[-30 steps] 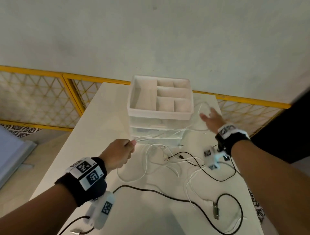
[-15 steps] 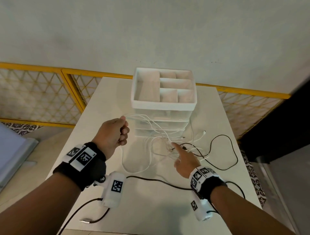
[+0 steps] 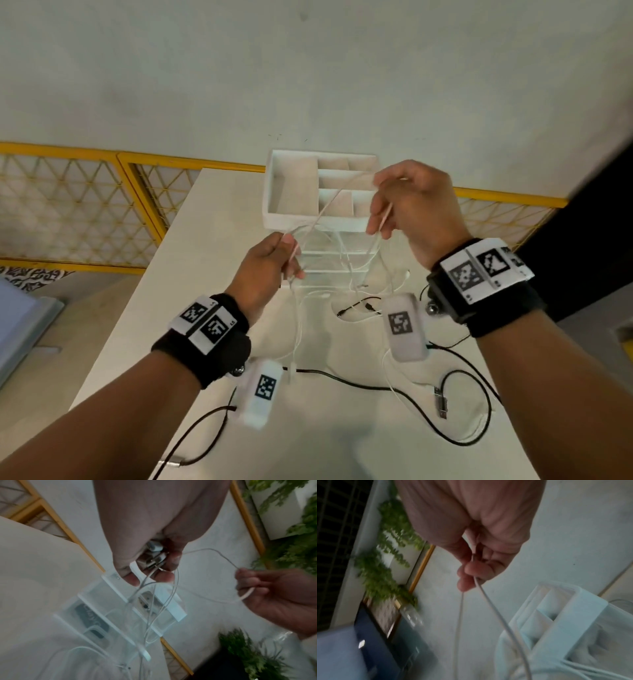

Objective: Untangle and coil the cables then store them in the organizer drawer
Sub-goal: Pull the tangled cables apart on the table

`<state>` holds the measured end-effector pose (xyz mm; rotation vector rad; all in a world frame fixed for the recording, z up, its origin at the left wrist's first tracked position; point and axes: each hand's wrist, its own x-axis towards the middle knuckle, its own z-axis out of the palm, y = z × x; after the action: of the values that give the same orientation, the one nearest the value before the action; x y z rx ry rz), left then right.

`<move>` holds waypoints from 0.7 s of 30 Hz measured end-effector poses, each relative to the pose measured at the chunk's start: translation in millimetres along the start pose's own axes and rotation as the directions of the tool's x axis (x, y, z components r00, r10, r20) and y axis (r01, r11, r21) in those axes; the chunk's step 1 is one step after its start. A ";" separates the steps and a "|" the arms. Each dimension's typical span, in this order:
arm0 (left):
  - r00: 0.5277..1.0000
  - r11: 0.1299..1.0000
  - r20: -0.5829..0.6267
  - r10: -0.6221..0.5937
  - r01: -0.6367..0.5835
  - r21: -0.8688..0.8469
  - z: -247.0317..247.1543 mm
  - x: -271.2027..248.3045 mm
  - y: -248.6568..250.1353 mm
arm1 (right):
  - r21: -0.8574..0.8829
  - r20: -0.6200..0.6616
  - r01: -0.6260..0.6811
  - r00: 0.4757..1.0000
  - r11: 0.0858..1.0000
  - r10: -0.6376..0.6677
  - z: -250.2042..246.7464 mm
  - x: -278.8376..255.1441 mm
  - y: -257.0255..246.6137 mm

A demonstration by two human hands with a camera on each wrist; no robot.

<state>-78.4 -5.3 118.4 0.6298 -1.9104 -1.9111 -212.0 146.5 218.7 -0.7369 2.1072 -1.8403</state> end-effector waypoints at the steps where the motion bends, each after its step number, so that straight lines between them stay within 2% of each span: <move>1: 0.999 1.000 -0.018 -0.028 0.027 -0.004 -4.3 1.7 -3.2 | 0.089 -0.051 -0.021 0.998 0.996 0.026 -7.9 1.5 -2.8; 4: 0.988 0.989 -0.052 -0.145 0.147 0.026 -14.2 1.9 -11.4 | 0.291 -0.140 -0.059 0.985 0.955 0.104 -29.2 4.2 -0.8; 8: 0.965 0.965 0.023 -0.262 0.261 0.036 -21.2 -4.1 -18.5 | 0.348 -0.259 -0.069 0.951 0.935 0.167 -48.9 9.6 11.2; 12: 0.930 0.924 0.094 -0.354 0.333 0.186 -31.7 -11.7 -25.2 | 0.322 -0.433 -0.076 0.875 0.944 0.218 -69.0 20.7 23.8; 15: 0.889 0.894 0.125 -0.440 0.420 0.156 -36.0 -18.5 -28.1 | 0.294 -0.481 -0.091 0.846 0.951 0.230 -81.0 26.6 39.8; 19: 0.884 0.889 0.106 -0.455 0.445 0.107 -31.5 -23.8 -26.9 | 0.135 -0.508 -0.133 0.841 0.982 0.184 -92.3 39.1 65.8; 21: 0.888 0.892 0.092 -0.451 0.443 0.094 -28.5 -24.0 -25.9 | -0.006 -0.467 -0.114 0.879 0.993 0.098 -98.4 48.3 81.8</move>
<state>-41.4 -15.5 94.3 1.0889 -2.0416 -2.1954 -318.8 211.1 162.6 -0.1780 2.4057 -2.0841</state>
